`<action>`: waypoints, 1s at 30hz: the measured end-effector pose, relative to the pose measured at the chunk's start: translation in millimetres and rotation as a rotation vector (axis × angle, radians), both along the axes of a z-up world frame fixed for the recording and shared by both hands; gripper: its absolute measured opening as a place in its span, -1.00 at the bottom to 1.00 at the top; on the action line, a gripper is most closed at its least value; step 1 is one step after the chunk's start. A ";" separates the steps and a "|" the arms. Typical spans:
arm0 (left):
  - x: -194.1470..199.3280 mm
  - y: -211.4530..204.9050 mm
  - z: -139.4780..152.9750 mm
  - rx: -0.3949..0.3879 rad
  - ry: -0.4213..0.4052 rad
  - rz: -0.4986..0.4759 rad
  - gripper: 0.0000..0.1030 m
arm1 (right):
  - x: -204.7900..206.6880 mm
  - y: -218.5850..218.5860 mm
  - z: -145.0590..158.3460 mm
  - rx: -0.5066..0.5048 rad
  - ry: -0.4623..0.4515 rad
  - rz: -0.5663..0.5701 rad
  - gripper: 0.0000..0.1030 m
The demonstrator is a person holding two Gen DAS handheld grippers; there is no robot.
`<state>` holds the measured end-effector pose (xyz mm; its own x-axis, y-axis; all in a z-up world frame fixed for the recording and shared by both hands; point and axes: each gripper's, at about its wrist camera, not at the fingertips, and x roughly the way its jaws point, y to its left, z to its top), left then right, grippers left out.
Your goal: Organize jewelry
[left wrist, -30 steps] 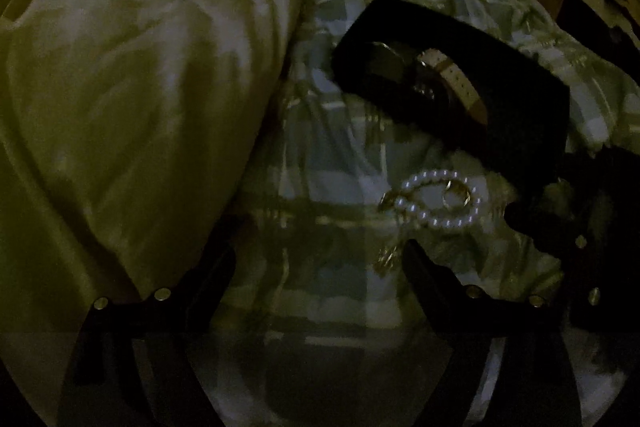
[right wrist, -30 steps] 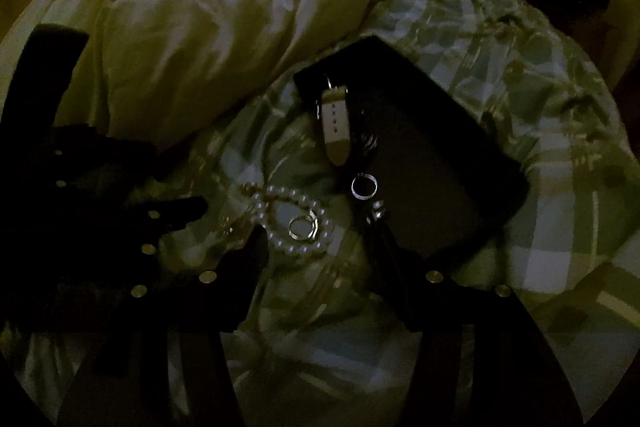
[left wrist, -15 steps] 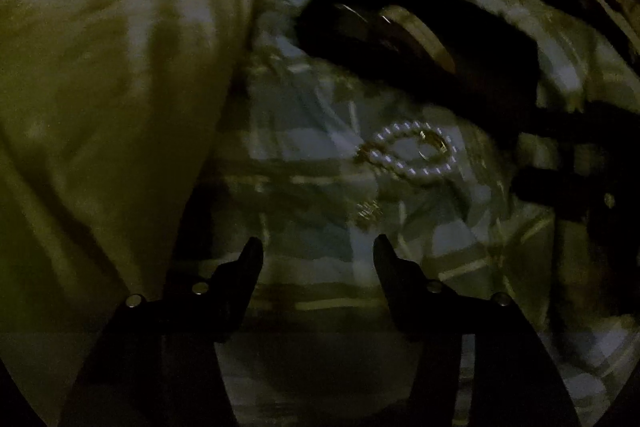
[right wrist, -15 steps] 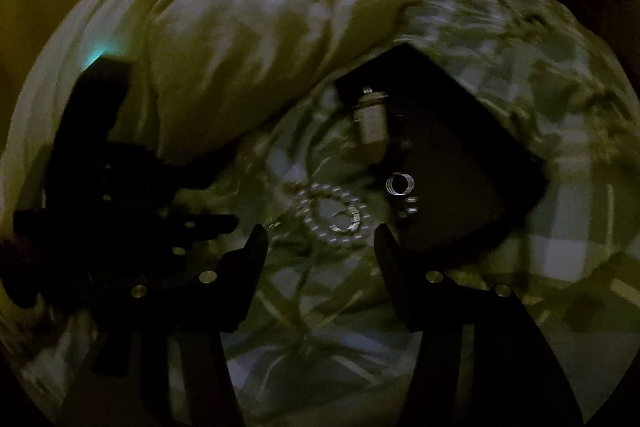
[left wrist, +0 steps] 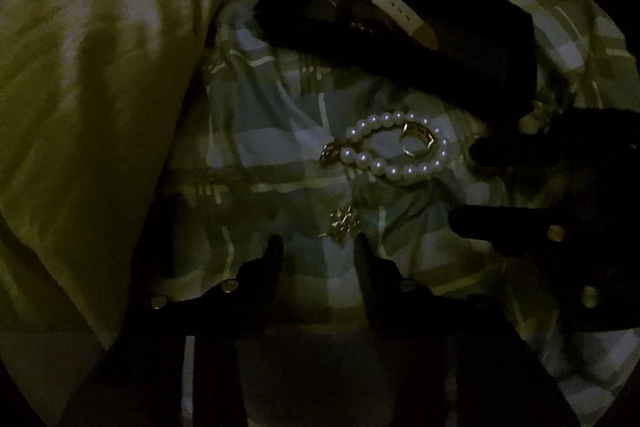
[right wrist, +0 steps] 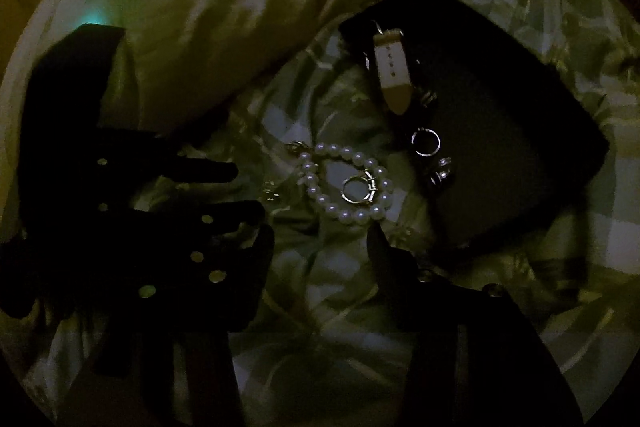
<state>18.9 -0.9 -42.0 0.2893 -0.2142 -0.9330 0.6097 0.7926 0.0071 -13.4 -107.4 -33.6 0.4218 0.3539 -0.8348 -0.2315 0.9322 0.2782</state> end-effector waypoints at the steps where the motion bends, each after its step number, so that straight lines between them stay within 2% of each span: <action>1: 0.8 0.9 -1.9 -0.007 0.001 0.001 -0.40 | 2.9 -1.2 -2.3 0.010 0.010 -0.012 -0.18; 15: 14.2 -25.8 -15.4 -0.009 0.009 -0.009 -0.43 | 20.4 4.0 -17.1 -0.055 0.003 -0.112 -0.17; 25: 14.4 -24.5 -18.4 -0.012 0.009 0.007 -0.59 | 24.3 -8.2 -29.4 -0.010 0.045 -0.156 -0.17; 30: 12.8 -23.5 -18.9 -0.003 0.004 0.002 -0.63 | 24.6 -8.2 -32.1 -0.031 0.044 -0.156 -0.20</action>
